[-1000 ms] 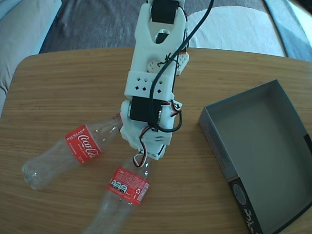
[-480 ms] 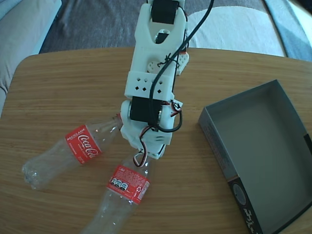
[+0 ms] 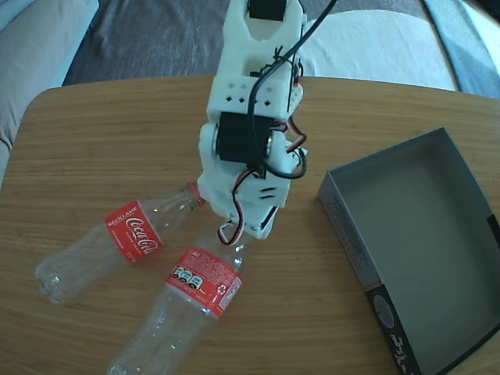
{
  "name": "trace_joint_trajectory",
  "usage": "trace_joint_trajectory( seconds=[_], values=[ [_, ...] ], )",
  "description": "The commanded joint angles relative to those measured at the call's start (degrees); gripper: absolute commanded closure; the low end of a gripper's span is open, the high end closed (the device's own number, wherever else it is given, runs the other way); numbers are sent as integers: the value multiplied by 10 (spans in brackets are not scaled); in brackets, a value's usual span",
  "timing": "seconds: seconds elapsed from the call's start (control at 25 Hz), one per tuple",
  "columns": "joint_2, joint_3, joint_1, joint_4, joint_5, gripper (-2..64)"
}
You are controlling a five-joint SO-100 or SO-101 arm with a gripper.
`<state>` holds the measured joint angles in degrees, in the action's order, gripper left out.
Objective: Grasp the bottles and put them in the box.
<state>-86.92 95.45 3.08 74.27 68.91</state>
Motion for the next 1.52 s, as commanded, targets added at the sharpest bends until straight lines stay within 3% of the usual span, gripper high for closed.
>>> trace_joint_trajectory(
  seconds=[0.0,0.2,0.56,0.76,1.2,1.48],
  values=[
    [-81,-39,-11,45,-41,615],
    [-149,-57,-39,118,-91,616],
    [-184,-185,-137,221,-85,617],
    [-183,-227,-245,223,-85,617],
    [-173,-221,-465,214,-90,617],
    [-161,-219,-534,214,-90,618]
  ],
)
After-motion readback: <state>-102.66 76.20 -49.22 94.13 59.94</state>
